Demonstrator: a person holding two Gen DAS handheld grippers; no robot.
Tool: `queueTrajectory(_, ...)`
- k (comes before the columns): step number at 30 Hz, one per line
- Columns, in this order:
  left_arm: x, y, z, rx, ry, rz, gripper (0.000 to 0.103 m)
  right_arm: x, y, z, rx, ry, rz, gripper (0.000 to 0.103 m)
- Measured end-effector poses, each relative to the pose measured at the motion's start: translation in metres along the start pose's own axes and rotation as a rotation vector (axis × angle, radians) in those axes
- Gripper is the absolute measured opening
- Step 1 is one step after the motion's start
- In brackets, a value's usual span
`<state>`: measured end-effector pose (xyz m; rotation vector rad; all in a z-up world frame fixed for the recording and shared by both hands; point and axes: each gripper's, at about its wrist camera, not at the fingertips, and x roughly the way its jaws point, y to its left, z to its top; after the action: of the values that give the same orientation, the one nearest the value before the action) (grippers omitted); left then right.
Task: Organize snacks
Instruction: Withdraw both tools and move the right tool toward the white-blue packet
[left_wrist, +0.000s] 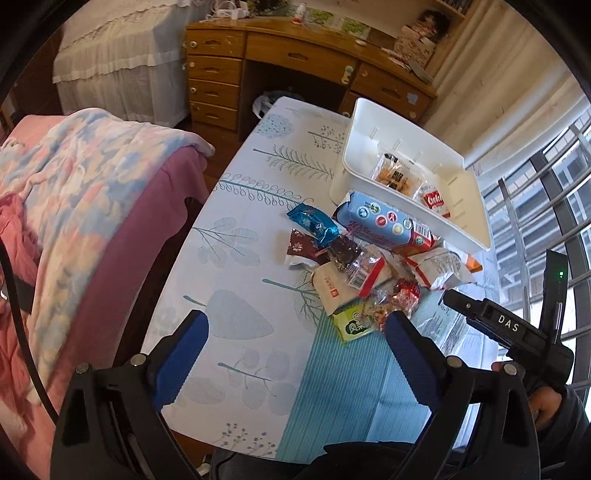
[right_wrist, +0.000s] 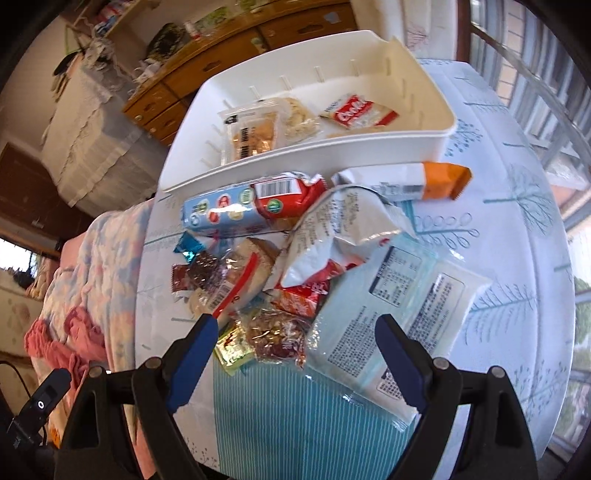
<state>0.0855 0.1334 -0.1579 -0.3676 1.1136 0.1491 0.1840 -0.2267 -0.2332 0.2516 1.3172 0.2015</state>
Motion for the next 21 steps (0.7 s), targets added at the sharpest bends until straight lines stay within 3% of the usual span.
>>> queueTrajectory(8,0.020,0.029,0.028,0.105,0.067,-0.058,0.096,-0.003,0.001,-0.016,0.140,-0.069,-0.126,0.088)
queueTrajectory(16,0.059,0.033,0.048,0.222,0.181,-0.099,0.096,-0.001,-0.001,-0.038,0.271,-0.080,-0.190,0.088)
queueTrajectory(21,0.077,0.024,0.059,0.296,0.225,-0.123,0.096,-0.001,-0.002,-0.048,0.326,-0.093,-0.225,0.099)
